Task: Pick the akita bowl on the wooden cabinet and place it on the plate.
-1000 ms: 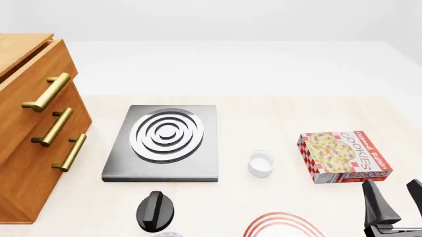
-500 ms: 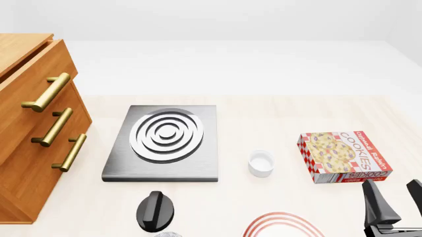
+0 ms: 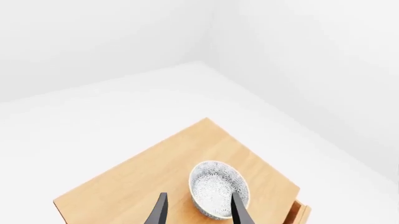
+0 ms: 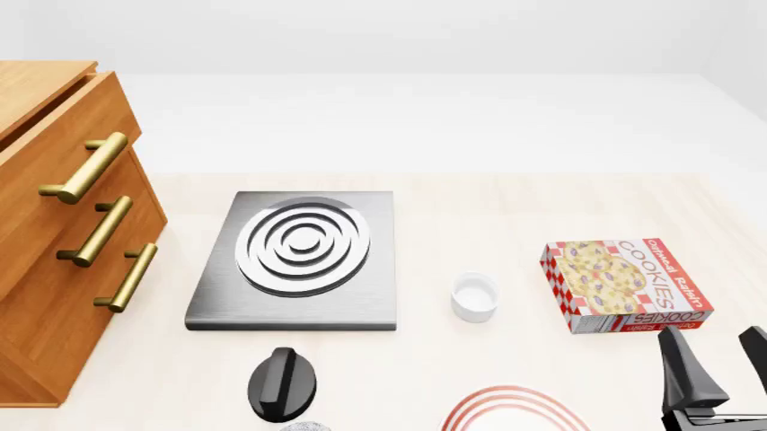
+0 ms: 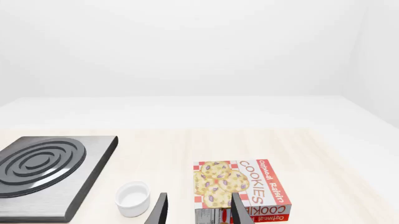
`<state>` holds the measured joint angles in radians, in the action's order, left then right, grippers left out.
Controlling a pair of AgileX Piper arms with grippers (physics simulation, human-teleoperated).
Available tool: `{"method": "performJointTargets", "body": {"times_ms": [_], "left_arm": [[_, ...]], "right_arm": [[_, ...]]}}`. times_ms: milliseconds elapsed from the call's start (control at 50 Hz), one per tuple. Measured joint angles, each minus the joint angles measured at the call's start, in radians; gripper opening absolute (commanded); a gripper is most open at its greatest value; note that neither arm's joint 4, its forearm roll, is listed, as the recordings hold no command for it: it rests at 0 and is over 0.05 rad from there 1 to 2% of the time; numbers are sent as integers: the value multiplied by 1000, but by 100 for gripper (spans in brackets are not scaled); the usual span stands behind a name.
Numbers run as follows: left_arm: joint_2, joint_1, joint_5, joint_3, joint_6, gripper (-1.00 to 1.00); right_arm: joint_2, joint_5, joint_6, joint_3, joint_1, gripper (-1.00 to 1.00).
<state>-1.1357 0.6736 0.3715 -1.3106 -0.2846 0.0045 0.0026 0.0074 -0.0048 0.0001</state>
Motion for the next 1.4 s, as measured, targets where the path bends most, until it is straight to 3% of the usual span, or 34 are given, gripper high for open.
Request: {"method": "performJointTargets", "body": {"times_ms": [1400], "left_arm": [[-128, -27, -19, -16, -48, 100]], "right_arm": [[0, 0, 0, 0, 0, 100]]}}
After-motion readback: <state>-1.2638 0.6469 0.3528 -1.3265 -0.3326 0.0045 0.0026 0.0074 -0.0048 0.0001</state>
